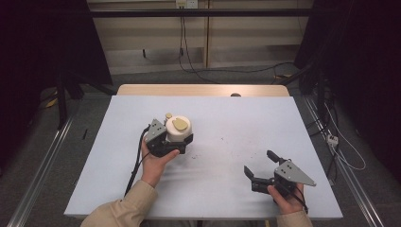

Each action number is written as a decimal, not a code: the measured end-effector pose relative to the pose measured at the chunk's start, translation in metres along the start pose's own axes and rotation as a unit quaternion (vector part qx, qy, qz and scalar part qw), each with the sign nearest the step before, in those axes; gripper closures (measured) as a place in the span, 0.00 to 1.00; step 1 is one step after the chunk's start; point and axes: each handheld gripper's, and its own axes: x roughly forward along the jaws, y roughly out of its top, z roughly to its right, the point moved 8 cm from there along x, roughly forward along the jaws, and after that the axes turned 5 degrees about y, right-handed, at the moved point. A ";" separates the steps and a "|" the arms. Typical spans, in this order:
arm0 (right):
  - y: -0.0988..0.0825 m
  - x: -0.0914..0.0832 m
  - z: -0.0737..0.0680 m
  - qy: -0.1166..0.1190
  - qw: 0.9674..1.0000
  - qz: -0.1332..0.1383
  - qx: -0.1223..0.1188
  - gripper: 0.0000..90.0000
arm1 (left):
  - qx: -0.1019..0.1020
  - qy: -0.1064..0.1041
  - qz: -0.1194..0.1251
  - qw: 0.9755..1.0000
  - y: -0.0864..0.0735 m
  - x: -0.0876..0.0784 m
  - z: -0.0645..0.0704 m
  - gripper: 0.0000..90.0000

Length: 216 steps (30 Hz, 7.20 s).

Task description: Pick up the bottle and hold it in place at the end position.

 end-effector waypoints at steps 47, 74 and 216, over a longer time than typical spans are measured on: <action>-0.001 0.001 0.001 0.001 1.000 -0.001 0.001 0.03 | -0.003 -0.024 -0.007 1.000 0.000 0.037 0.015 0.07; 0.000 0.001 0.001 0.002 1.000 0.003 0.004 0.03 | 0.007 -0.022 -0.013 1.000 0.007 0.059 0.027 0.07; 0.010 0.042 -0.004 0.025 0.999 -0.038 0.029 0.03 | 0.023 -0.022 -0.013 0.999 -0.019 0.086 0.035 0.07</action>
